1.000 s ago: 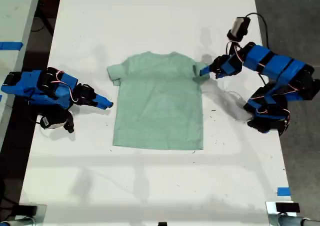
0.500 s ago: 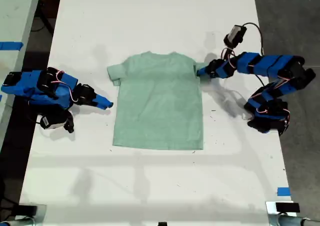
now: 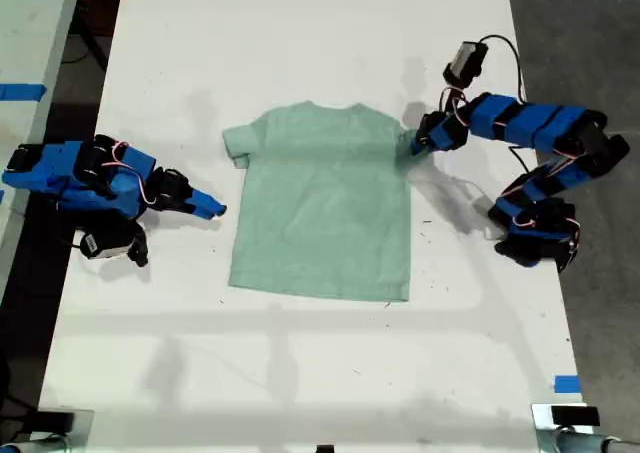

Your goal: Fold t shirt

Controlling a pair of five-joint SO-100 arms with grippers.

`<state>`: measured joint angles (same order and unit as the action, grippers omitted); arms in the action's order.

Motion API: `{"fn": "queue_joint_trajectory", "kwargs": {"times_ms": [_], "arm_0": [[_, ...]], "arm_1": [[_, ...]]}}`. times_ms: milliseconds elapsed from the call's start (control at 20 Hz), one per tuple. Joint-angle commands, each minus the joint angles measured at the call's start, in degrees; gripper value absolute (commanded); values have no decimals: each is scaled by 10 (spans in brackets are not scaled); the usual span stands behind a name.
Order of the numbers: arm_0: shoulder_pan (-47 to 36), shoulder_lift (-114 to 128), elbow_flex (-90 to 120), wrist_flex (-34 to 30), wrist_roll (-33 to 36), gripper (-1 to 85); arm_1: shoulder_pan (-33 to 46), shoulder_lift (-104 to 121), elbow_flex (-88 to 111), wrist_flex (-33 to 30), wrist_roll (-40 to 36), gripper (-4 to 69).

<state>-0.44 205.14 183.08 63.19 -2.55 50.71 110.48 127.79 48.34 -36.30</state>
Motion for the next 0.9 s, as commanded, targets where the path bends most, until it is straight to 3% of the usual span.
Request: {"fn": "queue_joint_trajectory", "kwargs": {"times_ms": [0,300,650,850], "arm_0": [[4,4,5,-4,-8,126],[4,4,5,-4,-8,126],[4,4,5,-4,-8,126],[4,4,5,-4,-8,126]], "arm_1": [[0,15,-86,51,-12,14],[-99,38,-213,93,-24,14],[-278,-80,-278,-6,-56,14],[-307,-235,-365,-11,-40,14]]}}
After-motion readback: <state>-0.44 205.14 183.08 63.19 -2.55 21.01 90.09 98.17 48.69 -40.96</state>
